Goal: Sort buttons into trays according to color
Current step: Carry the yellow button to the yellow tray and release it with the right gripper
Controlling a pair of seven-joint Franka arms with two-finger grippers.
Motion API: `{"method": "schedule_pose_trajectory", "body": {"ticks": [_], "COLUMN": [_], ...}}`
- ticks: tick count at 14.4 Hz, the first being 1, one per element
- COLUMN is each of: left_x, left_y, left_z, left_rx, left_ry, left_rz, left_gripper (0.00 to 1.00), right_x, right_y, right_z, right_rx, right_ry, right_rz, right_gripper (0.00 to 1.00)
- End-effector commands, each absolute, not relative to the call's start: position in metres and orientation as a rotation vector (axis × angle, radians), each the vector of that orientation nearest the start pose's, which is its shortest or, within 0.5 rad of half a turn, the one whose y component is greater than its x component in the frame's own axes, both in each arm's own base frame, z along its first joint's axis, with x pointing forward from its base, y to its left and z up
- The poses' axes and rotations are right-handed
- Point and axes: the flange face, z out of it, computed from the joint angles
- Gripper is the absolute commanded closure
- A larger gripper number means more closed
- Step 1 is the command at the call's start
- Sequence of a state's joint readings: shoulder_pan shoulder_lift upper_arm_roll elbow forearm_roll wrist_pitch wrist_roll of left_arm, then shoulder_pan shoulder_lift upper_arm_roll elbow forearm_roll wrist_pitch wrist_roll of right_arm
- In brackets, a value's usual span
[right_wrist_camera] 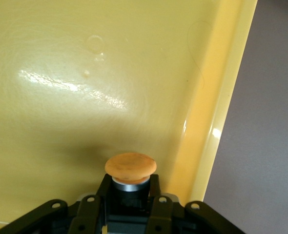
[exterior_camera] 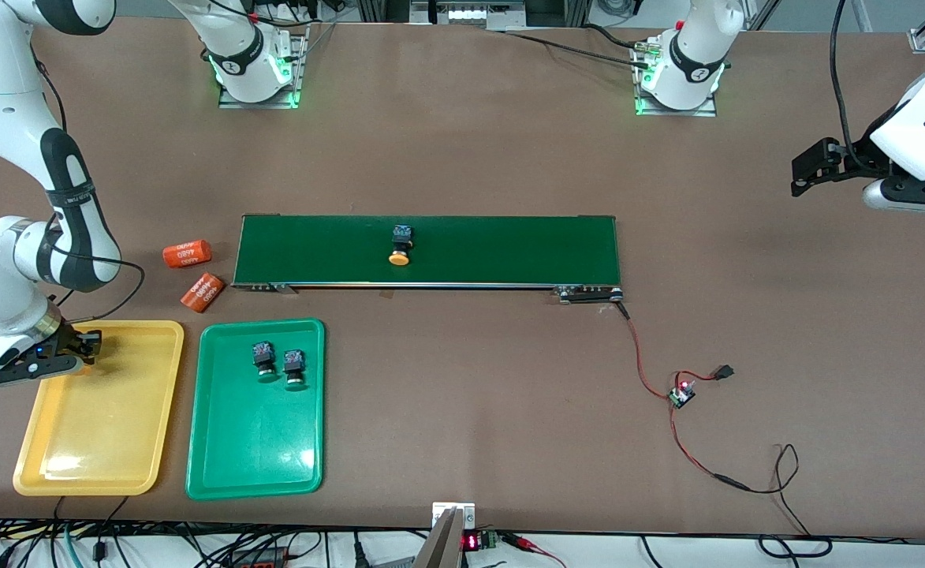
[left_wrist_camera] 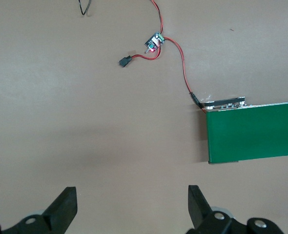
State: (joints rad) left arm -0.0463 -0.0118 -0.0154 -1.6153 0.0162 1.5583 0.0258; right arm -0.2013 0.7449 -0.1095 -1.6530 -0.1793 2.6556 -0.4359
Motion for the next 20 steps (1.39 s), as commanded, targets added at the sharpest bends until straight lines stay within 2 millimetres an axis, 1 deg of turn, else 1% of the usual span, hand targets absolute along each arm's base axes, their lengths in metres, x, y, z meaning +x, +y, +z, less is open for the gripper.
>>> {"method": "schedule_pose_trajectory", "body": {"ticks": [1, 2, 3, 4, 5, 6, 7, 8, 9, 10, 11, 12, 13, 15, 17, 19, 20], "left_x": [0.549, 0.549, 0.549, 0.549, 0.549, 0.548, 0.548, 0.548, 0.548, 0.548, 0.548, 0.548, 0.548, 0.548, 0.548, 0.548, 0.548], "left_y": [-0.034, -0.034, -0.034, -0.034, -0.033, -0.033, -0.033, -0.033, -0.032, -0.032, -0.032, -0.032, -0.032, -0.032, -0.032, -0.032, -0.032], "left_z": [0.615, 0.615, 0.615, 0.615, 0.615, 0.615, 0.615, 0.615, 0.615, 0.615, 0.615, 0.615, 0.615, 0.615, 0.615, 0.615, 0.615], "left_rx": [-3.131, -3.131, -3.131, -3.131, -3.131, -3.131, -3.131, -3.131, -3.131, -3.131, -3.131, -3.131, -3.131, -3.131, -3.131, -3.131, -3.131], "left_ry": [0.166, 0.166, 0.166, 0.168, 0.166, 0.166, 0.166, 0.166, 0.163, 0.163, 0.163, 0.163, 0.163, 0.163, 0.163, 0.163, 0.161], "left_rz": [0.074, 0.074, 0.074, 0.074, 0.075, 0.077, 0.077, 0.077, 0.077, 0.079, 0.079, 0.079, 0.079, 0.079, 0.079, 0.079, 0.079], "left_gripper": [0.0, 0.0, 0.0, 0.0, 0.0, 0.0, 0.0, 0.0, 0.0, 0.0, 0.0, 0.0, 0.0, 0.0, 0.0, 0.0, 0.0], "right_x": [0.683, 0.683, 0.681, 0.677, 0.674, 0.668, 0.656, 0.646, 0.633, 0.618, 0.608, 0.599, 0.59, 0.576, 0.56, 0.542, 0.536], "right_y": [-0.202, -0.2, -0.198, -0.197, -0.192, -0.184, -0.174, -0.154, -0.139, -0.132, -0.121, -0.103, -0.09, -0.05, -0.008, 0.037, 0.053], "right_z": [0.211, 0.213, 0.215, 0.217, 0.223, 0.231, 0.238, 0.246, 0.252, 0.262, 0.276, 0.292, 0.306, 0.338, 0.359, 0.366, 0.366], "right_rx": [-3.34, -3.337, -3.334, -3.332, -3.328, -3.324, -3.316, -3.296, -3.28, -3.275, -3.267, -3.255, -3.252, -3.246, -3.246, -3.228, -3.21], "right_ry": [-0.512, -0.512, -0.51, -0.501, -0.484, -0.428, -0.351, -0.306, -0.251, -0.182, -0.142, -0.09, -0.044, 0.024, 0.095, 0.127, 0.145], "right_rz": [-0.329, -0.328, -0.328, -0.32, -0.323, -0.329, -0.324, -0.322, -0.313, -0.292, -0.275, -0.211, -0.13, -0.021, -0.012, -0.025, -0.025], "right_gripper": [0.45, 0.27, 0.05, 0.0, 0.0, 0.0, 0.0, 0.0, 0.0, 0.0, 0.0, 0.0, 0.0, 0.0, 0.0, 0.0, 0.0]}}
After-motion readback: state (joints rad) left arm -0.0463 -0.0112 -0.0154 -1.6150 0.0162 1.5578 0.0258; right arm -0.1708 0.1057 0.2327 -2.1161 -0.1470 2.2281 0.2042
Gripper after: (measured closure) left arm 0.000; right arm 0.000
